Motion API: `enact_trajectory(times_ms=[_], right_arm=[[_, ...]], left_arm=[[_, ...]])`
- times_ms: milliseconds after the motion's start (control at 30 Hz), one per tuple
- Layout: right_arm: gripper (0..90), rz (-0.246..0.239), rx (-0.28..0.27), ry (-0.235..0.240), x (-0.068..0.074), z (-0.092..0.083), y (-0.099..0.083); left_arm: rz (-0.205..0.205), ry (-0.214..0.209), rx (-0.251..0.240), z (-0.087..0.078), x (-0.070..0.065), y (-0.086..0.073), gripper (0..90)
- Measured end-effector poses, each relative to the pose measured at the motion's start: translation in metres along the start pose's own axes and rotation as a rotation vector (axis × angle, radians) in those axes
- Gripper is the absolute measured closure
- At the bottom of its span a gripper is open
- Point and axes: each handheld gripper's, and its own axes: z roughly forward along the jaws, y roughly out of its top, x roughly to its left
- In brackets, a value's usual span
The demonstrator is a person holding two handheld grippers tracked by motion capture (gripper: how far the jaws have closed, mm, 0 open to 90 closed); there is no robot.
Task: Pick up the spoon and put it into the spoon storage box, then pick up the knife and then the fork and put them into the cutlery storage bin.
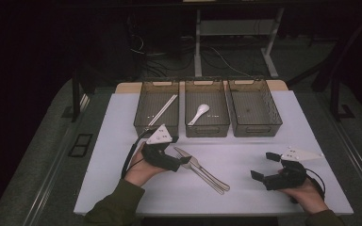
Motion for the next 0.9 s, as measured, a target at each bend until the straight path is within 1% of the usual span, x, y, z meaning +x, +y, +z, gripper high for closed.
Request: enact_trajectory(times_ms=[167, 233, 333, 367, 500, 600, 667, 833, 900], right_arm=[[0.8, -0.002, -0.006, 0.004, 0.000, -0.001, 0.000], [0.8, -0.001, -0.008, 0.005, 0.000, -0.001, 0.001], [0.8, 0.003, -0.009, 0.009, 0.001, -0.001, 0.001], [0.8, 0.002, -0.010, 0.009, 0.001, -0.001, 0.001], [0.8, 0.003, -0.011, 0.010, 0.001, -0.001, 0.002], [0.8, 0.004, -0.012, 0.015, 0.001, -0.001, 0.002], [0.8, 0.003, -0.006, 0.017, 0.001, -0.001, 0.003], [0.8, 0.001, 0.004, 0.025, 0.001, -0.001, 0.005], [0.8, -0.007, 0.009, 0.026, 0.002, 0.000, 0.006]], left_arm=[[-0.011, 0.010, 0.006, -0.008, -0.006, -0.017, 12.5], [-0.020, 0.017, 0.008, -0.011, -0.008, -0.023, 10.1], [-0.037, 0.029, -0.002, -0.014, -0.010, -0.030, 6.8], [-0.036, 0.033, -0.001, -0.016, -0.010, -0.032, 5.5], [-0.053, 0.040, -0.020, -0.023, -0.011, -0.039, 0.0], [-0.062, 0.040, -0.019, -0.027, -0.011, -0.045, 0.0], [-0.060, 0.039, -0.015, -0.029, -0.011, -0.048, 0.0], [-0.070, 0.038, -0.009, -0.034, -0.012, -0.055, 0.0], [-0.071, 0.039, -0.004, -0.035, -0.013, -0.058, 0.0]])
